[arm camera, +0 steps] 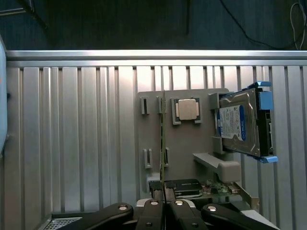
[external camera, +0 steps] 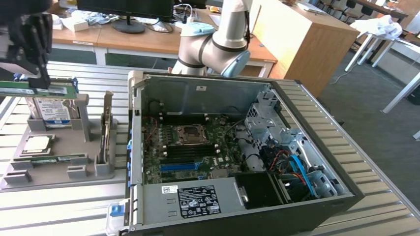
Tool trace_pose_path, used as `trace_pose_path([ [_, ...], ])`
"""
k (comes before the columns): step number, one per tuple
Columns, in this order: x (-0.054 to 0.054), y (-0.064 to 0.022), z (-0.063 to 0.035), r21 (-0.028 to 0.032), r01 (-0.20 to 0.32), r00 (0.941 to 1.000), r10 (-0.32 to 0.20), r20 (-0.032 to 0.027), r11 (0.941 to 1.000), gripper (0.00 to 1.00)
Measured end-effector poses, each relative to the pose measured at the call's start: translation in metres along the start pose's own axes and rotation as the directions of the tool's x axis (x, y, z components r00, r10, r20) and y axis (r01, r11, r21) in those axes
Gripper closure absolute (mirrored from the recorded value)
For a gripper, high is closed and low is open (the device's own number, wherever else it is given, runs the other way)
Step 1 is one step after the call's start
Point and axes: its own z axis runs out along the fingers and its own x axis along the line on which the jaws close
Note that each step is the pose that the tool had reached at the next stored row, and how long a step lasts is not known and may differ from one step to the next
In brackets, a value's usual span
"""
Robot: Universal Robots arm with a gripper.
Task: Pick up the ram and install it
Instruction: 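Pick up the ram and move it above insertion slot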
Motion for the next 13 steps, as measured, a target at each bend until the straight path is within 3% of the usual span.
trace_pose_path([
  [13,-0.002,-0.0292,-0.0015,-0.0006,0.0,1.0,0.0,-0.0002,1.0,0.89],
])
